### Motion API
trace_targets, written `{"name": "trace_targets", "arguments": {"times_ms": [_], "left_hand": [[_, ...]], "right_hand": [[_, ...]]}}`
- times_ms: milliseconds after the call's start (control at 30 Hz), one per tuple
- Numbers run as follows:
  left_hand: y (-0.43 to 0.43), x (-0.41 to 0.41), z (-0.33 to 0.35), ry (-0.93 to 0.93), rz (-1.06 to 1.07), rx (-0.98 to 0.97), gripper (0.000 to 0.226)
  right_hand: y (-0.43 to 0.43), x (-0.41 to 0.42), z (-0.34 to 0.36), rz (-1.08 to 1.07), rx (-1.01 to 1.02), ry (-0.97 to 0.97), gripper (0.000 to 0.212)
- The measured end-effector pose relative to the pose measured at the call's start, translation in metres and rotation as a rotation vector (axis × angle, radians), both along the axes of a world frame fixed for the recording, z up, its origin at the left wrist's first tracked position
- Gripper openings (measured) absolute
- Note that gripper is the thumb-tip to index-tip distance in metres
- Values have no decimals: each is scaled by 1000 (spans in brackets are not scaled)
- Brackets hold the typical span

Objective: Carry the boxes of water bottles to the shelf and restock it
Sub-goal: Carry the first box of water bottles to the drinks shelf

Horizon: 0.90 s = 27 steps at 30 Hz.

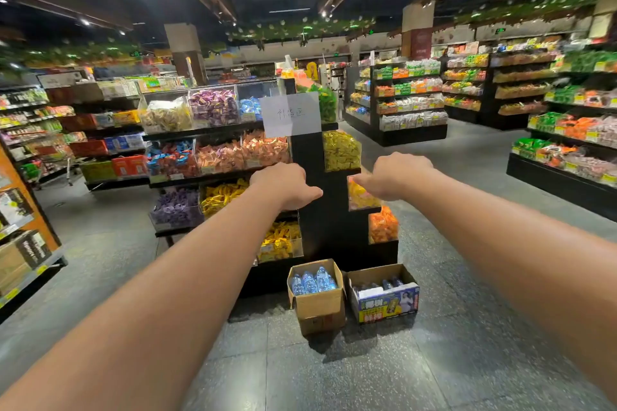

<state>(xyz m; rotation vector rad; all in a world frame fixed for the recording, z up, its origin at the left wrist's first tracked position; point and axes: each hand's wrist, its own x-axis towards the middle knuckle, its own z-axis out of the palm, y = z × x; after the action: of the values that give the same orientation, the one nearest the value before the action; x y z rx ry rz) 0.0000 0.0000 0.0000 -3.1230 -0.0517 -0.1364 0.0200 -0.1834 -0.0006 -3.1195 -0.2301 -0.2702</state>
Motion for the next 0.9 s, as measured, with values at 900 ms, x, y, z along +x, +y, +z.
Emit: {"name": "trace_targets", "arguments": {"times_ms": [900], "left_hand": [[24,123,-36,44,29,25,51]], "right_hand": [[36,124,-27,-14,19,90,63]]}}
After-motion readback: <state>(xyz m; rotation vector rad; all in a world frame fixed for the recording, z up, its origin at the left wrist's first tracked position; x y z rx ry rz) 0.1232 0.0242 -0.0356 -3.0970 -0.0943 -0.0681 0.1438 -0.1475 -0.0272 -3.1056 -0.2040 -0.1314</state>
